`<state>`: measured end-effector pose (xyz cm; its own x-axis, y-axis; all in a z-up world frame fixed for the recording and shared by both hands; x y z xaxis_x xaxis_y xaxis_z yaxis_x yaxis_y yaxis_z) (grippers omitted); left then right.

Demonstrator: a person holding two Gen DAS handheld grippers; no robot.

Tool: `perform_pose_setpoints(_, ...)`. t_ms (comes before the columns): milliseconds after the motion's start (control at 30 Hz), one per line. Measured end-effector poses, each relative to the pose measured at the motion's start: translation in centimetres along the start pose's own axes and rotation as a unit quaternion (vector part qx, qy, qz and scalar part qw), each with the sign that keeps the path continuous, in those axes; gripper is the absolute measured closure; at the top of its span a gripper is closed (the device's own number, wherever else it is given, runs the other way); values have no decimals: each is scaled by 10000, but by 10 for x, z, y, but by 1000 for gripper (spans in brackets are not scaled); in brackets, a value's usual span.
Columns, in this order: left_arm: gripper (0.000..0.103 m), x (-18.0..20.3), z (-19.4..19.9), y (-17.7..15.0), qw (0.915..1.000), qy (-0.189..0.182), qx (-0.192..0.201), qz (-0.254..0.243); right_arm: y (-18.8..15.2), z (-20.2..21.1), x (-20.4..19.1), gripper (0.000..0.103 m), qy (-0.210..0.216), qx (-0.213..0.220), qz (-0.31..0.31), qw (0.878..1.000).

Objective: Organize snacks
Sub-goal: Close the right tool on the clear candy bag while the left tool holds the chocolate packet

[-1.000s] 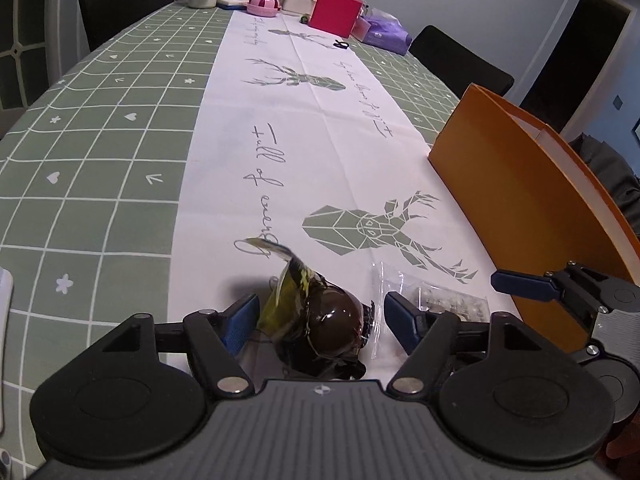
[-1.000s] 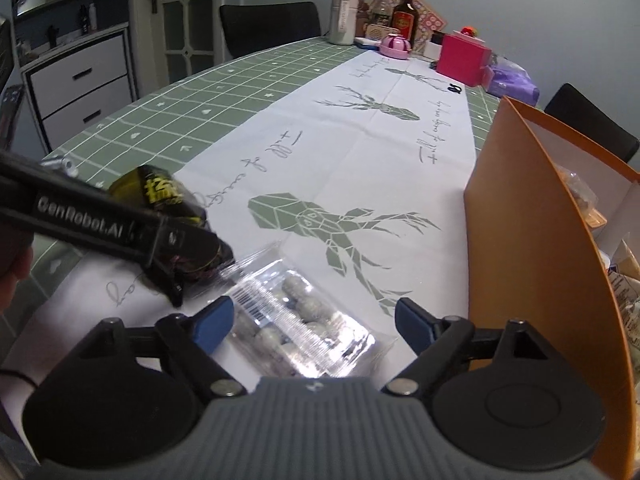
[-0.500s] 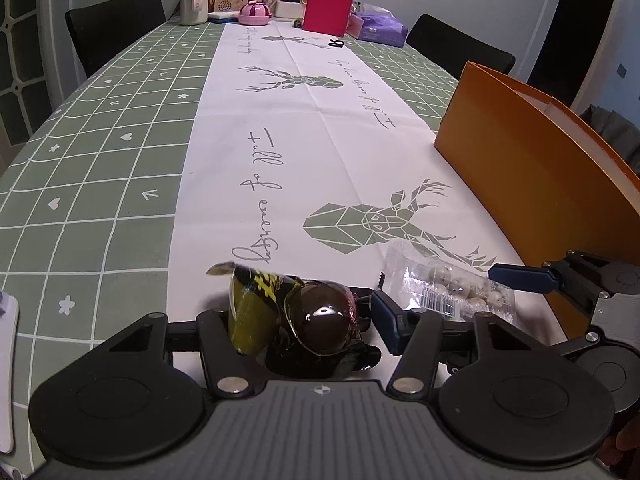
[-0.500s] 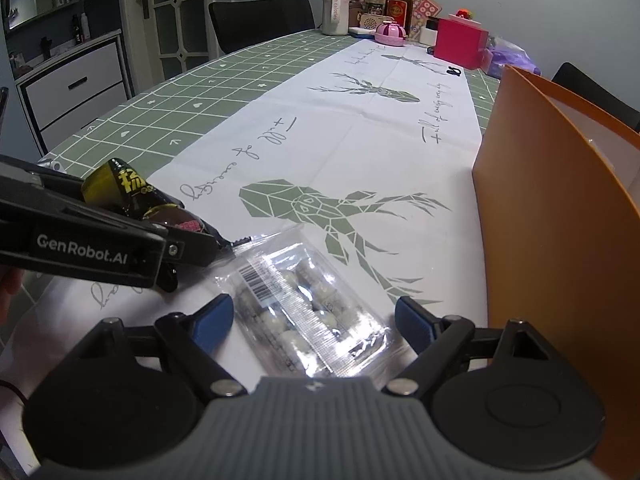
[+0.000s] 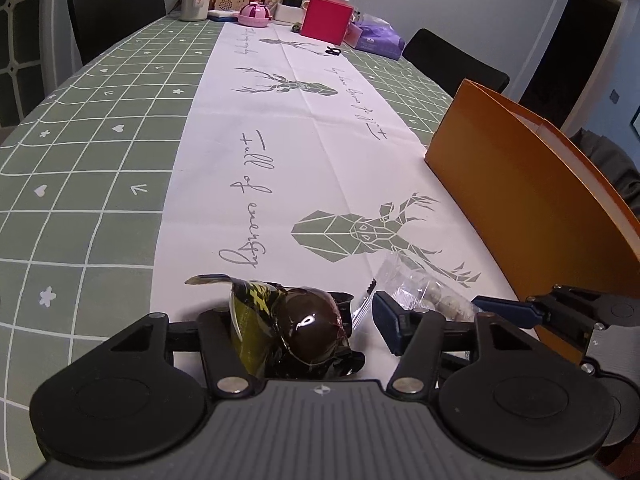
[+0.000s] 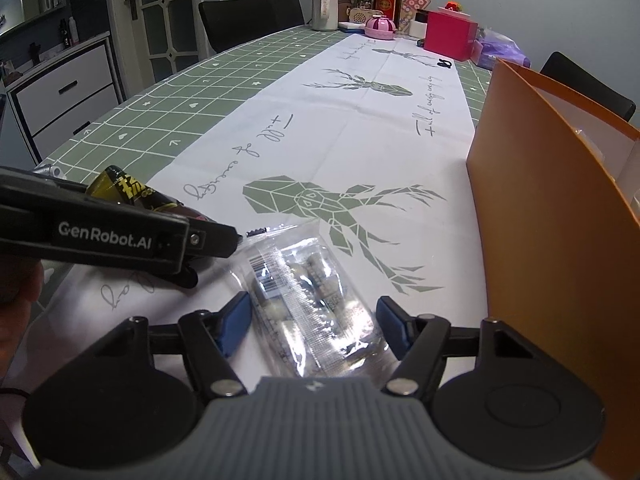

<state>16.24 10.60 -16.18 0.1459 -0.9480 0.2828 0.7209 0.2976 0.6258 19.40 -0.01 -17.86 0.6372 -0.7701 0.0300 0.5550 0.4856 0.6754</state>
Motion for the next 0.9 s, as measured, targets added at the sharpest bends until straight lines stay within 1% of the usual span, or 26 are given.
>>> perform_pose_setpoints(167,35,1,-2,1,10000,68,50,-34,-1,1,-2,37,13,-90,5,10000)
perform_pose_setpoints(200,38,1,-2,1,9999,100,50,-62,-2,2,-3,37,21,-105,-4,9999)
perform_pose_setpoints(233,48,1,-2,1,9998,169,54,-99,-2,2,-3,37,29,-118,-14,9999)
perform_pose_setpoints(300,59,1,-2,1,9996,223,70,-177,-4,4,-3,37,43,-140,-30,9999)
perform_pose_setpoints(433,60,1,1,-1,9997,205,42,-115,-7,9,-1,38,32,-198,-106,9997)
perform_pose_setpoints(567,60,10,9,-1,9993,229,70,-295,-9,17,1,39,2,-173,-123,9998)
perform_pose_setpoints(600,66,13,11,-1,9991,239,92,-345,-9,19,1,39,6,-151,-135,9998)
perform_pose_setpoints(633,66,16,14,0,9989,234,101,-392,-9,22,2,39,11,-130,-146,9998)
perform_pose_setpoints(800,66,26,21,-3,9986,252,51,-468,-8,31,4,40,-2,-86,-180,9998)
perform_pose_setpoints(900,66,31,30,-2,9987,182,130,-449,-8,37,5,40,1,-34,-215,9998)
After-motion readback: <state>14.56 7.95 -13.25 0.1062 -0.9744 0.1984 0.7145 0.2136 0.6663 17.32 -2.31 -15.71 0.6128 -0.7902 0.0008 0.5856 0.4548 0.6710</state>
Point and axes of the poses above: each gripper's, at about its wrist camera, not at the fingertips, and z roughly against the way its jaws point, x to its right, y to its top, the point moved 10 cm from there along -z, roughly the way its jaws point, and after that the axes turned 4 degrees about z, right-handed, at the moved point
